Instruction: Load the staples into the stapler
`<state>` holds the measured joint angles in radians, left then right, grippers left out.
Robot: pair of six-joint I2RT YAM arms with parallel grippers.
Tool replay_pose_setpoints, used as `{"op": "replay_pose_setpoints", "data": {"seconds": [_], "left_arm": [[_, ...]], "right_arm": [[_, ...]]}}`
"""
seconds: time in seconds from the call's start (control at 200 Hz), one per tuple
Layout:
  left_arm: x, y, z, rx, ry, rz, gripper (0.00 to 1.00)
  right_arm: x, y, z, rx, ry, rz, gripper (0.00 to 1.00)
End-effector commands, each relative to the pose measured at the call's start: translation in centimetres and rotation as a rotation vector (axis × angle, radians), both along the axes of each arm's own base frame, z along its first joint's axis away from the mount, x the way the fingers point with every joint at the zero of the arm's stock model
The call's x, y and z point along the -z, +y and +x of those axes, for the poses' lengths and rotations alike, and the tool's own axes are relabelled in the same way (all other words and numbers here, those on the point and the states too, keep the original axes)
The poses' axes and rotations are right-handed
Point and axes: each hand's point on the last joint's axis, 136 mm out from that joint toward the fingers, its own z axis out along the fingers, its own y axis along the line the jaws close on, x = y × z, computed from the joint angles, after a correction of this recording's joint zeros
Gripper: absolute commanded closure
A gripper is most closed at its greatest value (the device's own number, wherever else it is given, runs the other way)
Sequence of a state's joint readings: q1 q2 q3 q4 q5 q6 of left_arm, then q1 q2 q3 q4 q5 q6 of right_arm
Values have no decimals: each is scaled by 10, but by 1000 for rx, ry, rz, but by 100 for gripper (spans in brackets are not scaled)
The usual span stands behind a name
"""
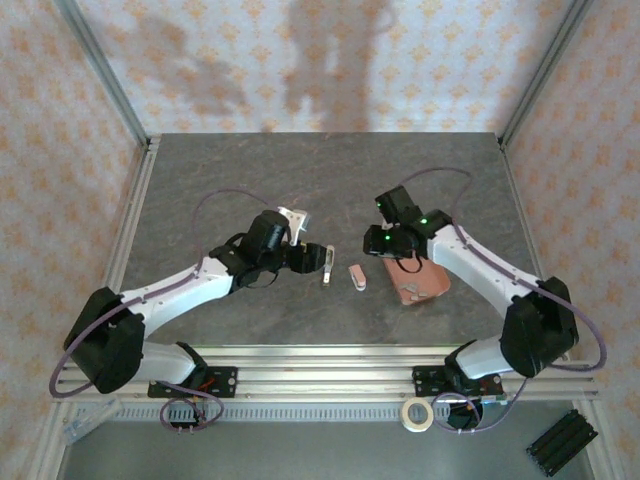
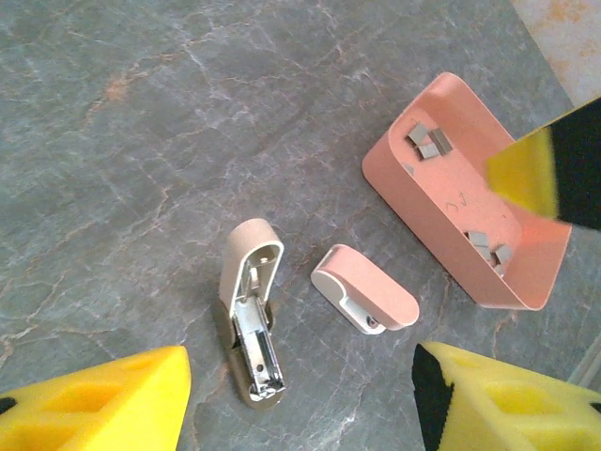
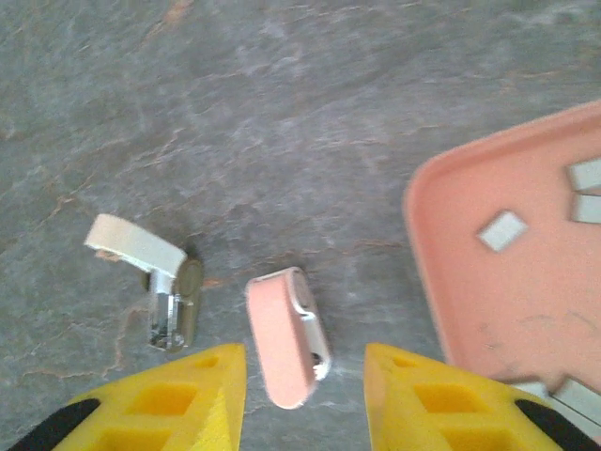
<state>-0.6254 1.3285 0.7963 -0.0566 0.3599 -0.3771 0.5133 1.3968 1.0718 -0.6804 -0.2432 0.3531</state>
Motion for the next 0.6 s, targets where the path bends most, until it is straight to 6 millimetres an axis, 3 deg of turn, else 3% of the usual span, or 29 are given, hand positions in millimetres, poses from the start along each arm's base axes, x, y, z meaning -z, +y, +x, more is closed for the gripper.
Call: {"op": "replay_pose_setpoints", "data": {"seconds": [0.0,0.28,0.591], "left_arm": [[-4,17,7,-98,-27,8,35],[9,29,-2,-163,-12,-30,34],[23,40,-8,-209,5,-23,34]], "right_arm": [[-1,-32,-10,42,30,-80,61],[18,-68,-26,86,119,-158,60],[39,-81,-25,73,190,-211,60]]}}
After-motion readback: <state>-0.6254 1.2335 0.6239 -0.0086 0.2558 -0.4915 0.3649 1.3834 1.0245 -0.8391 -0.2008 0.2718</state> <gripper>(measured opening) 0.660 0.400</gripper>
